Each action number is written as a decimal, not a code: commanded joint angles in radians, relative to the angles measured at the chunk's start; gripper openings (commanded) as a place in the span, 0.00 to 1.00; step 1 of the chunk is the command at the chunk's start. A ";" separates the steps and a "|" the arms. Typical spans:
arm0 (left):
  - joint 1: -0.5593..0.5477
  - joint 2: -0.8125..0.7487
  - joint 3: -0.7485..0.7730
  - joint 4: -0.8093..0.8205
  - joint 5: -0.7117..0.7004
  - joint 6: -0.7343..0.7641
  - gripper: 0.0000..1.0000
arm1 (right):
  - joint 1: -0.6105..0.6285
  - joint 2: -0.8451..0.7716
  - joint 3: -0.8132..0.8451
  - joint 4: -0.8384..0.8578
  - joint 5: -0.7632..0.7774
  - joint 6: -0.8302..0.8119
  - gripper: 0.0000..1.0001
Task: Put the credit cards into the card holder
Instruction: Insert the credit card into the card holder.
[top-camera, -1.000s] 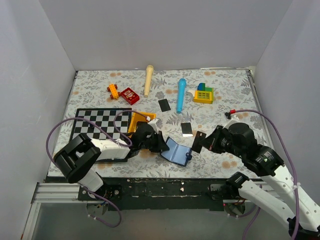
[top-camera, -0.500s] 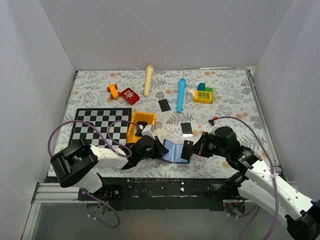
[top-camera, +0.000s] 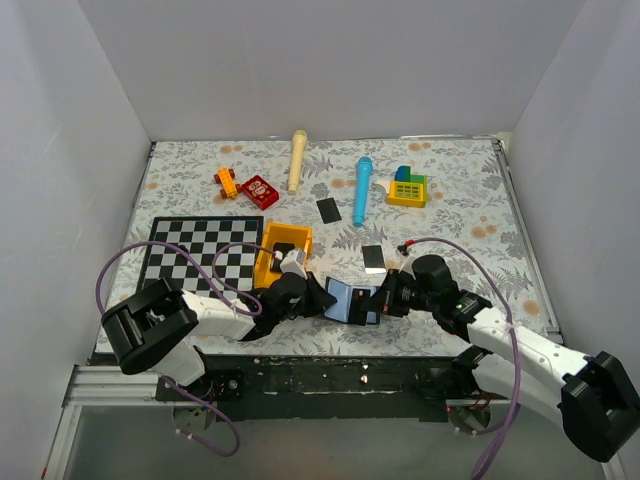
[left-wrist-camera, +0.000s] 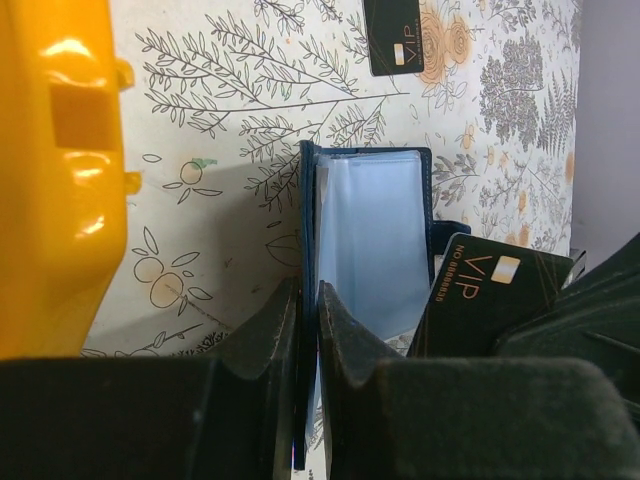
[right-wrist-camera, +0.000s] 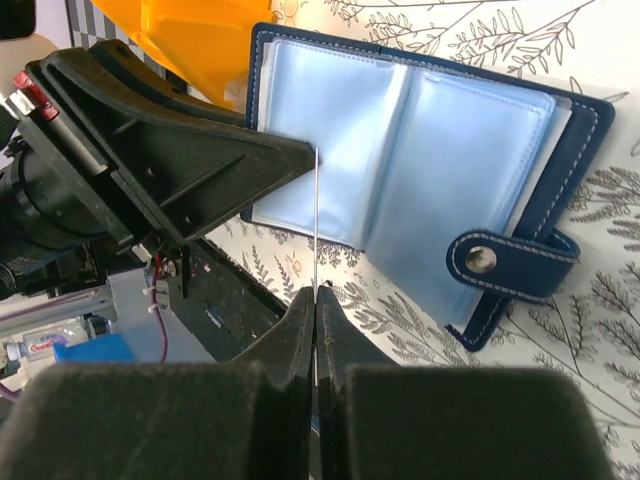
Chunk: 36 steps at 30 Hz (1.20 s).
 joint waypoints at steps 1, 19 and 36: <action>-0.006 -0.003 0.002 0.004 -0.016 0.015 0.03 | -0.009 0.088 0.042 0.174 -0.060 0.009 0.01; -0.006 0.003 -0.003 -0.027 -0.024 0.028 0.38 | -0.127 0.326 0.013 0.359 -0.213 -0.047 0.01; -0.006 -0.023 -0.012 -0.102 -0.071 0.035 0.43 | -0.162 0.326 -0.013 0.286 -0.187 -0.100 0.01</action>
